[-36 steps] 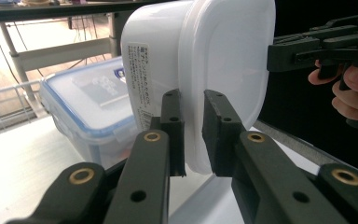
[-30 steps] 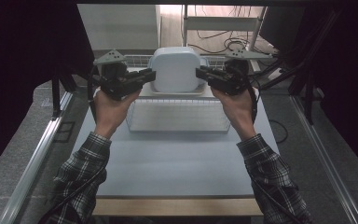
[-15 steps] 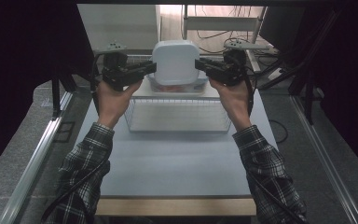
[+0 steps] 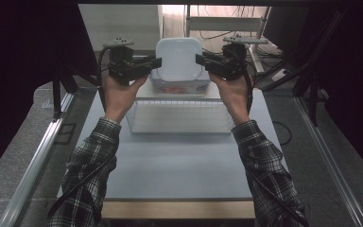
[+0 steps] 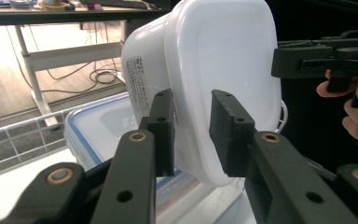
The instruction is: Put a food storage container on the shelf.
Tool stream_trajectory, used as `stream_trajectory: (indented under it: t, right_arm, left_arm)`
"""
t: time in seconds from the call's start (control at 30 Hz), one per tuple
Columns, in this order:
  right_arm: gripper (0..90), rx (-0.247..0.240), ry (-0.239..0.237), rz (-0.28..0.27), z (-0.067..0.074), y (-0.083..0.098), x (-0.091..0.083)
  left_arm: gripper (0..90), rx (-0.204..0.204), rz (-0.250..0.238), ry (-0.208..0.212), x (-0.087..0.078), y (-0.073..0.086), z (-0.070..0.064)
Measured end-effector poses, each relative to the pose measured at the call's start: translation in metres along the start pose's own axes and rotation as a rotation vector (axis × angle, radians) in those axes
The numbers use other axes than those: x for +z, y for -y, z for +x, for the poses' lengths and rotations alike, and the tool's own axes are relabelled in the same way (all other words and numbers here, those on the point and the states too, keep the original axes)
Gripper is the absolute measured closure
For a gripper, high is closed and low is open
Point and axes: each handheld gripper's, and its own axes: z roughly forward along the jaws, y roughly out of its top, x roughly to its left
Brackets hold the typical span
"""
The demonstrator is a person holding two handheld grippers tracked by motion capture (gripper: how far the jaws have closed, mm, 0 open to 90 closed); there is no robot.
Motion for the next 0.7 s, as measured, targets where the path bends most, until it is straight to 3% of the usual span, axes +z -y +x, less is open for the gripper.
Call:
stream_trajectory:
  t: [0.2, 0.7]
  right_arm:
    - [64.5, -0.001, 0.020, 0.002, -0.002, -0.002, 0.007]
    - [63.0, 0.017, 0.031, 0.024, -0.007, -0.002, 0.017]
  left_arm:
    - [66.1, -0.038, -0.001, 0.001, 0.006, -0.002, 0.006]
    - [62.8, -0.059, 0.033, -0.034, 0.019, -0.012, 0.015]
